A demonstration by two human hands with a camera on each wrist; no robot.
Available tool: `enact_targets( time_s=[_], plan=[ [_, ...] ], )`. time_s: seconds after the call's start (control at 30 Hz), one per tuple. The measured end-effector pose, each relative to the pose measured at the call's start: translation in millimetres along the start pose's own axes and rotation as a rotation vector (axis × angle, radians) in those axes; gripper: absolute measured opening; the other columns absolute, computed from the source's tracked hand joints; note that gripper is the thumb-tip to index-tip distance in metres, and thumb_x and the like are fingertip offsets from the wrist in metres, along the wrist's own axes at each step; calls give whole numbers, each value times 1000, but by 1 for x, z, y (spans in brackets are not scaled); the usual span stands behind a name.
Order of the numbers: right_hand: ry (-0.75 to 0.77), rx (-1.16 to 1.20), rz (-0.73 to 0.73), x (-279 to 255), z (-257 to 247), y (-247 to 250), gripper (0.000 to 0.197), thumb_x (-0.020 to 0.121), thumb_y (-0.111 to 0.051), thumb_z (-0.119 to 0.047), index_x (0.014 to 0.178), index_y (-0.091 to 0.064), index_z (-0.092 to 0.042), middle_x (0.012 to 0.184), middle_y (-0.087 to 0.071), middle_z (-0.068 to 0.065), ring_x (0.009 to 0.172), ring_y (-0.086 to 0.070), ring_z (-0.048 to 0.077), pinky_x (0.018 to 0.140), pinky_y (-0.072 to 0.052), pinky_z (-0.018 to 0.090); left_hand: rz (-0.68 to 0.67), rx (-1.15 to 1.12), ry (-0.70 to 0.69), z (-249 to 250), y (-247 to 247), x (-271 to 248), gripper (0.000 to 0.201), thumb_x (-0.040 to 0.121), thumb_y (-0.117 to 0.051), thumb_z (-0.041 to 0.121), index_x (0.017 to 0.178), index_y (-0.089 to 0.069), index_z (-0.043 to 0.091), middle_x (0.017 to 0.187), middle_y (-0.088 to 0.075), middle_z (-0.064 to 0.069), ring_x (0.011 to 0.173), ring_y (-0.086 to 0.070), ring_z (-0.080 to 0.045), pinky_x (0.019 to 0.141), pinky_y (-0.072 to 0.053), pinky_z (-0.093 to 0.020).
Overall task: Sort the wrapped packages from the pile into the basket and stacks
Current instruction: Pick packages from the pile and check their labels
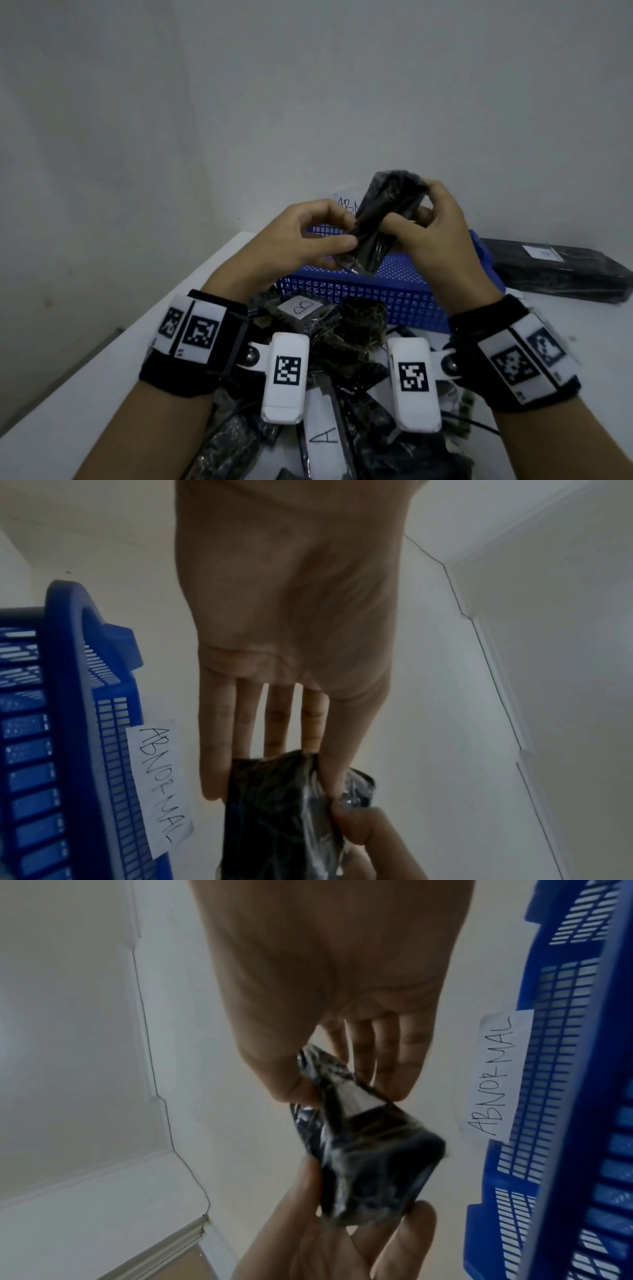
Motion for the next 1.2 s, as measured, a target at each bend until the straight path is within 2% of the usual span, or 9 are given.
enact_targets(
  time_s=[0.2,0.3,0.4,0.5,0.63,0.8,0.9,1.03,1.2],
  plan=[
    [196,-120,-43,-5,-10,-4,60,84,-74,-7,133,-44,-23,113,-67,-2,97,-69,12,80,-61,34,108,98,-26,3,-1,2,7,97,-62,25,100,-67,21,101,-68,7,96,-68,-10,78,-59,-28],
    [267,-169,-100,-6,-17,-9,57,85,-78,-13,131,-47,-24,116,-63,-12,100,-64,3,75,-56,20,180,49,-16,11,4,2,29,96,-53,46,105,-67,21,110,-70,5,104,-68,-14,83,-61,-36],
    [299,-236,-147,-8,-20,-13,46,86,-76,-14,124,-53,-25,116,-61,-18,103,-59,0,75,-53,14,208,13,4,15,3,1,33,100,-52,43,110,-62,13,110,-70,4,93,-73,-21,82,-62,-43],
    [273,-276,-229,-7,-16,-13,49,85,-77,-13,127,-54,-24,118,-61,-18,108,-58,-1,81,-54,16,184,-30,41,12,3,-1,27,92,-65,41,101,-63,15,96,-72,2,80,-73,-22,81,-61,-41],
    [277,-284,-349,-7,-16,-13,50,87,-76,-13,132,-55,-21,125,-63,-11,117,-59,2,94,-51,16,208,-68,31,6,7,1,8,92,-67,14,97,-63,9,86,-71,-1,82,-71,-16,81,-62,-44],
    [176,-174,-286,-4,-14,-15,32,94,-48,-13,122,-62,-19,122,-66,-7,115,-62,6,92,-54,24,263,-23,-105,7,5,3,13,72,-66,10,82,-58,11,72,-68,4,69,-68,-11,62,-54,-23],
    [-32,-82,-109,-2,-8,-13,25,103,-49,-36,125,-54,-25,119,-58,-17,108,-59,1,94,-52,30,203,-50,-183,8,2,1,19,68,-66,16,85,-57,13,95,-73,0,89,-70,-14,72,-56,-26],
    [-325,-13,-16,-1,6,-9,71,87,-56,-68,143,-31,-33,141,-43,-3,123,-50,21,107,-45,51,56,-208,-271,9,-5,0,19,82,-52,-9,94,-50,6,132,-65,-9,123,-62,-26,90,-54,-33],
    [-384,237,-35,-3,1,-7,63,101,-57,-25,148,-16,-37,115,-62,2,106,-69,32,90,-60,48,7,-126,-250,5,-3,1,26,82,-51,-10,97,-57,11,134,-64,-4,128,-57,-23,98,-51,-36]
  ],
)
Point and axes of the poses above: each hand's wrist, its own x-axis towards the middle knuckle, its own y-axis out of the back of the hand, z = x × y, the point moved 4 cm from there along x, towards the middle knuckle
